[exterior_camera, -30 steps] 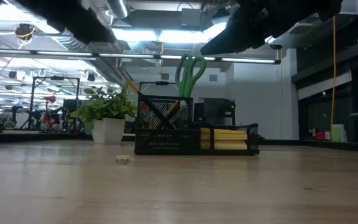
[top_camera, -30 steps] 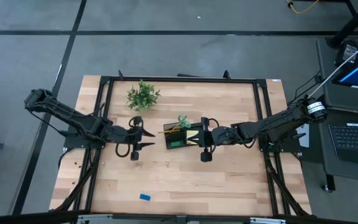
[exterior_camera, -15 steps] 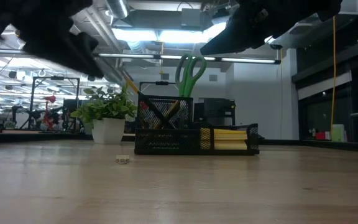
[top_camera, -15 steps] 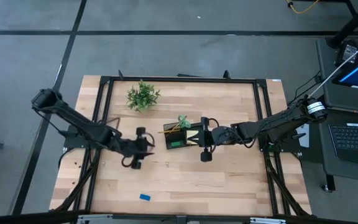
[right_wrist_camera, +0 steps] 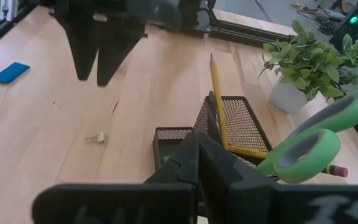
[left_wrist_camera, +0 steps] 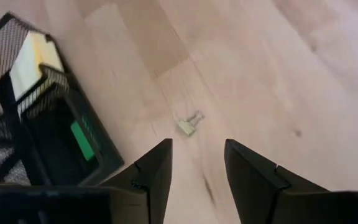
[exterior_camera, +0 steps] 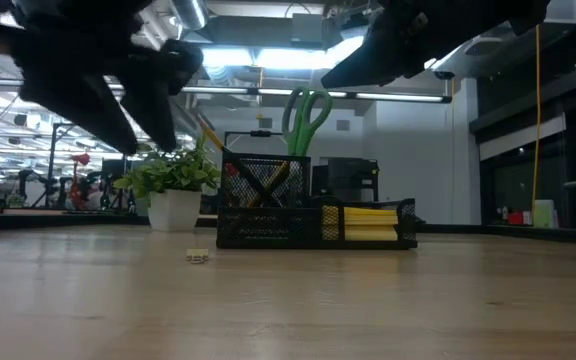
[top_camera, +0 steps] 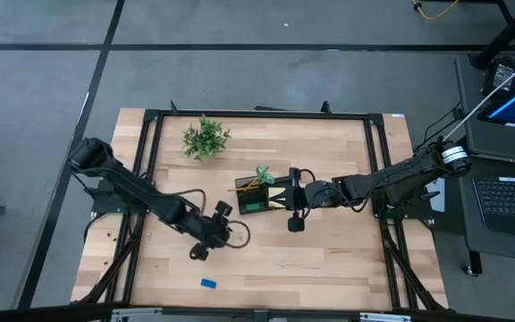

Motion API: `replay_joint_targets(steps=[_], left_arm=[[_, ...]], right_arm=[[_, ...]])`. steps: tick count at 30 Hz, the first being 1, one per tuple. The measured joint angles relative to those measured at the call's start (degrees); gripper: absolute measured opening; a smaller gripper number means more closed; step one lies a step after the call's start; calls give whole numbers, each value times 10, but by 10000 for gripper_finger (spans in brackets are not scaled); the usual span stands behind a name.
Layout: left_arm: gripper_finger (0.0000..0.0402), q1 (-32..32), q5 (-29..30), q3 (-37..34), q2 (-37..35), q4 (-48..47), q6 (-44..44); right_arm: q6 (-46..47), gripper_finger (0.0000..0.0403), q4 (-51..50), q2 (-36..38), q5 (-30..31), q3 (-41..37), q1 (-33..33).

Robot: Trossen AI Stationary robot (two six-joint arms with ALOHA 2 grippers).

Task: Pick and place office supplies into organizer
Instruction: Put the right green binder clip into the black desk organizer

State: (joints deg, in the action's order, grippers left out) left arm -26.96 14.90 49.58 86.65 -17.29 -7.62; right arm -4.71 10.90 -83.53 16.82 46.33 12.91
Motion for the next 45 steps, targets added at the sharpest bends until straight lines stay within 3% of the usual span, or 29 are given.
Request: replay_joint_targets(steps=[5, 14, 20, 28, 45], left_arm=[[141, 13, -5, 43, 52, -18, -88], [141, 57, -67, 140, 138, -129, -193], [141, 83, -120, 156, 155, -130, -257], [141, 96, -134, 156, 155, -130, -376], [141, 111, -160, 157, 204, -104, -416]], right_arm=[[2, 10, 0, 0, -8, 0, 0], [2, 10, 0, 0, -30, 0, 0], [2, 10, 0, 0, -30, 0, 0], [1, 10, -2, 0, -35, 0, 0], [-1, 10, -4, 5, -35, 0, 0]])
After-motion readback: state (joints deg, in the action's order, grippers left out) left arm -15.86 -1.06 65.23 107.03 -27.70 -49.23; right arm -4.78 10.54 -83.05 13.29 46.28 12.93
